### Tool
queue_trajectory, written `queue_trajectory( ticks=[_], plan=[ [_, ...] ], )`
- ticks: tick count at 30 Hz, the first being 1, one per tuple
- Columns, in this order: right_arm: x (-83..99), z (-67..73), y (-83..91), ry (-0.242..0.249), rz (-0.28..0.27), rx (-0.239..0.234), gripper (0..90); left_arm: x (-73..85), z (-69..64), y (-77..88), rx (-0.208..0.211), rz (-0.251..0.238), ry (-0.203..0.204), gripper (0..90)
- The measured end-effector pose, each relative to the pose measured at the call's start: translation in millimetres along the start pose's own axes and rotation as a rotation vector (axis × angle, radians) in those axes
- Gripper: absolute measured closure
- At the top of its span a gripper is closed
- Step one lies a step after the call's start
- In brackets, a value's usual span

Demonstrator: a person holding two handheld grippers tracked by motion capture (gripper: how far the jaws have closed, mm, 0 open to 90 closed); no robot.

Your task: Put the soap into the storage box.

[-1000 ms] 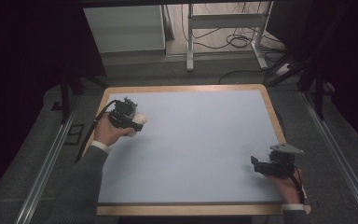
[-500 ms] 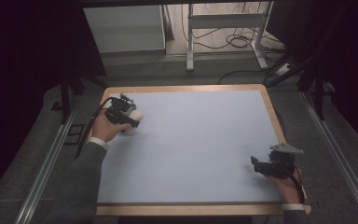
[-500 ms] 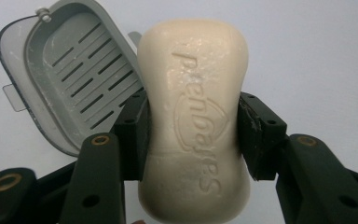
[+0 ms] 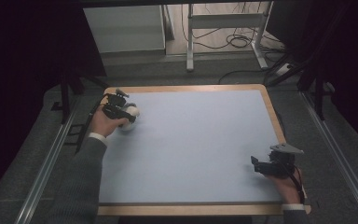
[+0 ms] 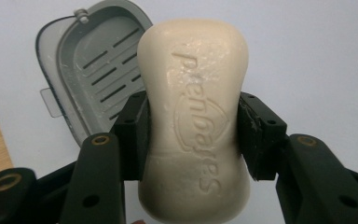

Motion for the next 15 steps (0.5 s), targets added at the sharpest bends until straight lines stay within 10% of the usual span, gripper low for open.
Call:
queue_trajectory(
  ticks=[15],
  plan=[
    [0.7, -1.1, -0.5, -0.003, 0.003, 0.000, 5.6, -11.8, 13.6, -15.0, -0.010, 0.011, 0.044, 49.7]
  ],
)
Point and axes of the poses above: each handheld gripper's, and its own axes: y roughly backward along the jaws, x roughly out of its underside, z roughly to its left, the point moved 3 cm from there along -y, roughly forward along the jaws, and after that the axes turned 7 degrees about -z, right-handed, at the moved point
